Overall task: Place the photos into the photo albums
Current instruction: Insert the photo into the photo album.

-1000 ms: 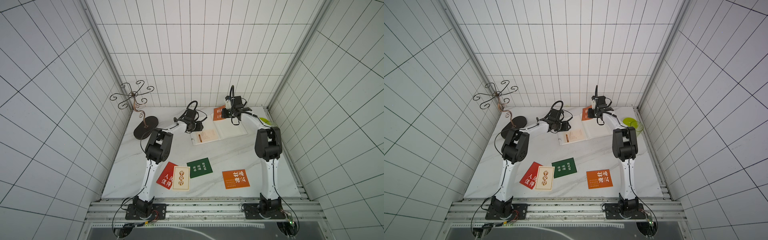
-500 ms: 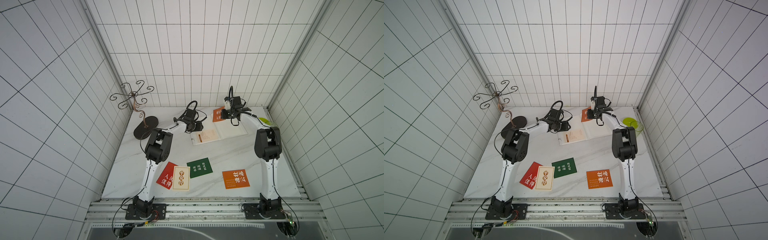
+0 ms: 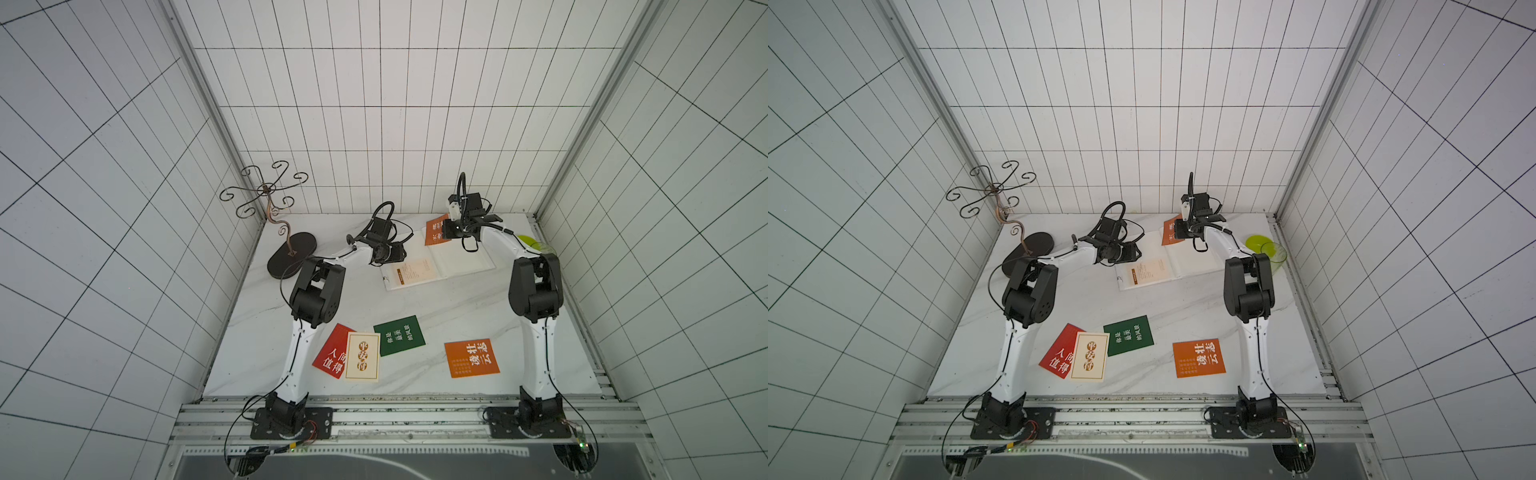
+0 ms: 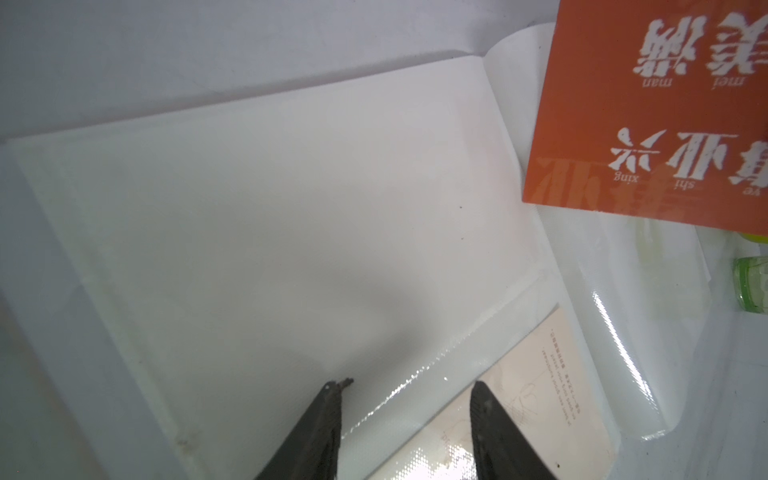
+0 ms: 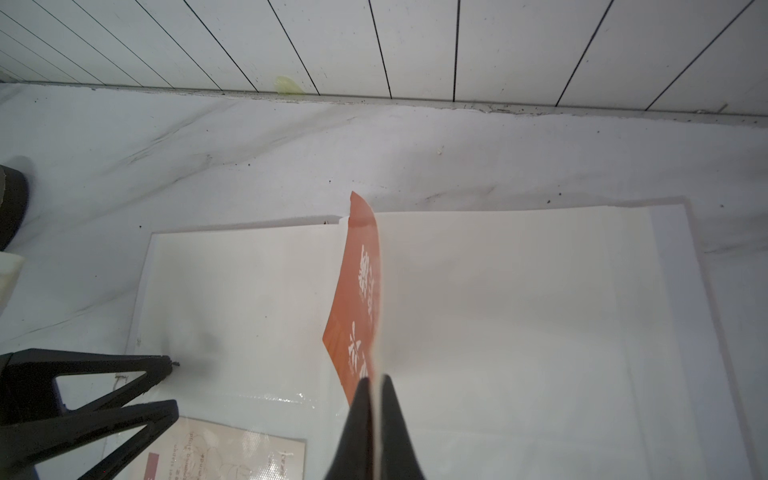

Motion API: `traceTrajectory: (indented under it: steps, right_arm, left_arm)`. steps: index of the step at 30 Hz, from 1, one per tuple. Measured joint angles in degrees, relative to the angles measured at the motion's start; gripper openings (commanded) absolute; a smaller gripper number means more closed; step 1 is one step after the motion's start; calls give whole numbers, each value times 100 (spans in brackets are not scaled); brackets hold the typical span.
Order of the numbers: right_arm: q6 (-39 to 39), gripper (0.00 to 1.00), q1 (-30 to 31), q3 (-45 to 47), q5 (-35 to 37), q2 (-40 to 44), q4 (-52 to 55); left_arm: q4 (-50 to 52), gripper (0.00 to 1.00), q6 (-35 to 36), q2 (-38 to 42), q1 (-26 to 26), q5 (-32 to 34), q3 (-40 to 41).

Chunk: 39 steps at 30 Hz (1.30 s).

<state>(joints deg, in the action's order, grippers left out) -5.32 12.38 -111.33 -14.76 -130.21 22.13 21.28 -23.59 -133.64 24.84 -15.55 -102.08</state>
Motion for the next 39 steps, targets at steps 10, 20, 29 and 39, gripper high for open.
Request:
traceTrajectory:
  steps: [10,20,29,39]
  right_arm:
    - [-68,0,-94,-92,-186,-129,101]
    - [-87,0,-225,-92,-706,-262,214]
    - [-87,0,-317,-291,-1349,-481,249]
    - [-87,0,-376,-339,-1681,-721,254]
  left_arm:
    - [46,51,-22,28,-22,-57,26]
    - [149,51,2,208,-96,-46,245]
    - [221,51,26,413,-358,13,584]
    - [208,51,50,415,-398,11,608]
